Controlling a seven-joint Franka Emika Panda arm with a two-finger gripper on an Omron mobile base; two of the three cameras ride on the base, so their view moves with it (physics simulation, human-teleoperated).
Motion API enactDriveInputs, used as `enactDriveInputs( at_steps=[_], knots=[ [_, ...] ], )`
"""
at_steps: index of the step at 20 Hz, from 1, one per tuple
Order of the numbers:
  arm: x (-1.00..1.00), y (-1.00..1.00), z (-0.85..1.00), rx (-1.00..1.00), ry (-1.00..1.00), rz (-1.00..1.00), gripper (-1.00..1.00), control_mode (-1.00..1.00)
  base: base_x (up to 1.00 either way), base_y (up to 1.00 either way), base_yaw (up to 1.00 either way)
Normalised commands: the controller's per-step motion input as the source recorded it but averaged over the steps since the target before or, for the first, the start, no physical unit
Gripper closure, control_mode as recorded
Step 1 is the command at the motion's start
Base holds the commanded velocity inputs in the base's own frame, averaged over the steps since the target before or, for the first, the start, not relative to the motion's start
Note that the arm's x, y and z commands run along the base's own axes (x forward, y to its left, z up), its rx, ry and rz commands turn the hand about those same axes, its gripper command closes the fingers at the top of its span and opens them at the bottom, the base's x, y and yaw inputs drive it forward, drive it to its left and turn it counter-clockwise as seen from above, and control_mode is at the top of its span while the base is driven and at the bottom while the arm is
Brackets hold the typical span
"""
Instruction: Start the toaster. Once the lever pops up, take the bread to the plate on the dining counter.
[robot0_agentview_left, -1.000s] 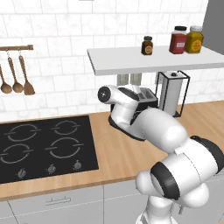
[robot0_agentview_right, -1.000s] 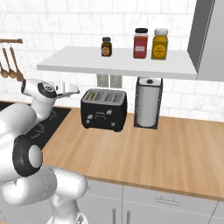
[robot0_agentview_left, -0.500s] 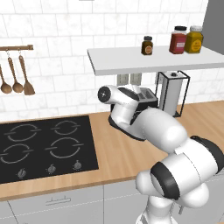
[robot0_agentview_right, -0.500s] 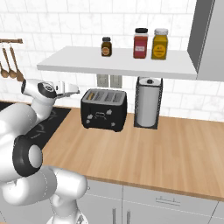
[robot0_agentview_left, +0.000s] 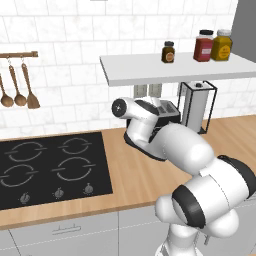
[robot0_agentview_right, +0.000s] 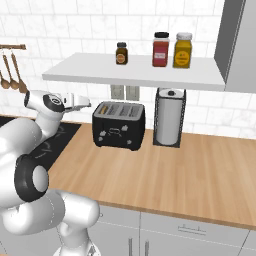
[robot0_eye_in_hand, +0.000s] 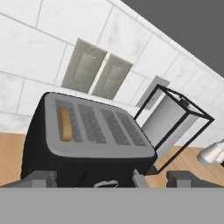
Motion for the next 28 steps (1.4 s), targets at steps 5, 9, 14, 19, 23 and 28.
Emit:
enactDriveInputs(
  at_steps=[5,9,14,19,23,28],
  knots=[
    [0.0,0.0,0.0,0.0,0.0,0.0,-1.0,-1.0,0.0,0.0,0.0],
    [0.0,0.0,0.0,0.0,0.0,0.0,-1.0,-1.0,0.0,0.0,0.0],
    [0.0,0.0,0.0,0.0,0.0,0.0,-1.0,-1.0,0.0,0.0,0.0],
    [0.0,0.0,0.0,0.0,0.0,0.0,-1.0,-1.0,0.0,0.0,0.0],
    [0.0,0.0,0.0,0.0,0.0,0.0,-1.0,-1.0,0.0,0.0,0.0],
    [0.0,0.0,0.0,0.0,0.0,0.0,-1.0,-1.0,0.0,0.0,0.0]
  ],
)
